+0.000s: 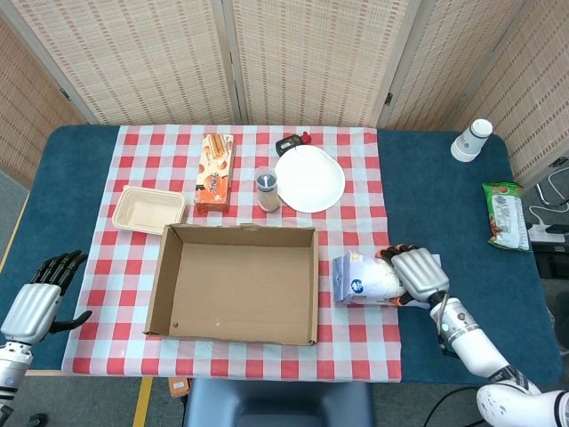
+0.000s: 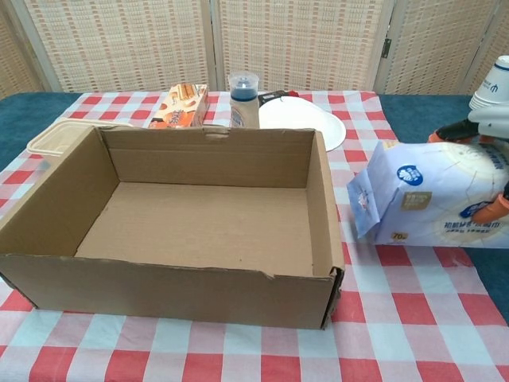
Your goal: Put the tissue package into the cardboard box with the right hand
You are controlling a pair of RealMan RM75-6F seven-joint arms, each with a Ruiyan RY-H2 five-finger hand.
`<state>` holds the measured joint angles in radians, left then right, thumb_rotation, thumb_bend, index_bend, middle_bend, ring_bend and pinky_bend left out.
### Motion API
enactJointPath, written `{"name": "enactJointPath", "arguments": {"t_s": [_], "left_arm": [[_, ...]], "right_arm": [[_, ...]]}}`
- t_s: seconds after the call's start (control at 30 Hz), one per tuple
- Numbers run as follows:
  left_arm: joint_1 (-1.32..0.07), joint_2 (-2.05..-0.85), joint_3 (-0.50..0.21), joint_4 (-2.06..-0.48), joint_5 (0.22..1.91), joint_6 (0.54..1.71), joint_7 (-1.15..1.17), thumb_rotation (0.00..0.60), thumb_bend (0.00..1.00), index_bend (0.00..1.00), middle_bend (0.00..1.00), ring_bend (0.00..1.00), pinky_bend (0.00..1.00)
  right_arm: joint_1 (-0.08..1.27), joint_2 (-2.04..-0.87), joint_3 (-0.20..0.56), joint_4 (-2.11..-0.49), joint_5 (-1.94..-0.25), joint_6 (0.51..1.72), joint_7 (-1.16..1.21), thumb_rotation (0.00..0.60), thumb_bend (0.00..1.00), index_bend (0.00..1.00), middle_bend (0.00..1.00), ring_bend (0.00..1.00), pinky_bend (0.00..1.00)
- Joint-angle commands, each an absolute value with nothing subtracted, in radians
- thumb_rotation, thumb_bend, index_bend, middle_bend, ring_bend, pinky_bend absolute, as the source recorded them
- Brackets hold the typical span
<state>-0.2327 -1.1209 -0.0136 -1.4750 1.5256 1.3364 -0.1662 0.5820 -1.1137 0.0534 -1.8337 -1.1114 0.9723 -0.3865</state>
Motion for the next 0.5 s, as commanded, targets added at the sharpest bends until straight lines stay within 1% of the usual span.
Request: {"name": "enactJointPath", "arguments": {"t_s": [0.03,0.2,0.33,0.43,0.5], "left_arm": [[-0.233,-1.122,-0.014,-1.476,1.524,1.335,-0.163,0.6,0.2,0.0,0.0,0.0,0.07],[-0.242,-1.131,-0.013,-1.465,1.509,1.305,-0.157,0.6,0.2,0.0,0.0,0.0,0.07],[-0.245,-1.137,-0.014,-1.465,1.508,1.303,-0.146,0.6,0.2,0.0,0.0,0.0,0.07],[-0.244,-1.138,-0.013,-1.467,1.511,1.305,-0.139,0.6,0.2,0.0,0.0,0.0,0.07],[-0.244,-1.138,-0.012,-1.469,1.512,1.307,-0.136,0.6,0.2,0.0,0.0,0.0,0.07]], "right_arm": [[0.565,-0.98,0.065,-1.977,-1.123,1.025,-0.418,0.6,0.03,0.45,0.28,0.26,0.4],[0.566,-0.799,0.104,-2.156,-1.136,1.068,-0.444,0.6,0.03,0.44,0.28,0.26,0.4],[0.602,-0.659,0.172,-2.296,-1.09,1.068,-0.44,0.6,0.03,0.44,0.28,0.26,0.4],[0.662,-0.62,0.233,-2.356,-1.02,1.046,-0.439,0.6,0.03,0.44,0.28,0.26,0.4],[0.717,-0.647,0.271,-2.356,-0.976,1.027,-0.443,0.6,0.03,0.44,0.28,0.26,0.4]]}}
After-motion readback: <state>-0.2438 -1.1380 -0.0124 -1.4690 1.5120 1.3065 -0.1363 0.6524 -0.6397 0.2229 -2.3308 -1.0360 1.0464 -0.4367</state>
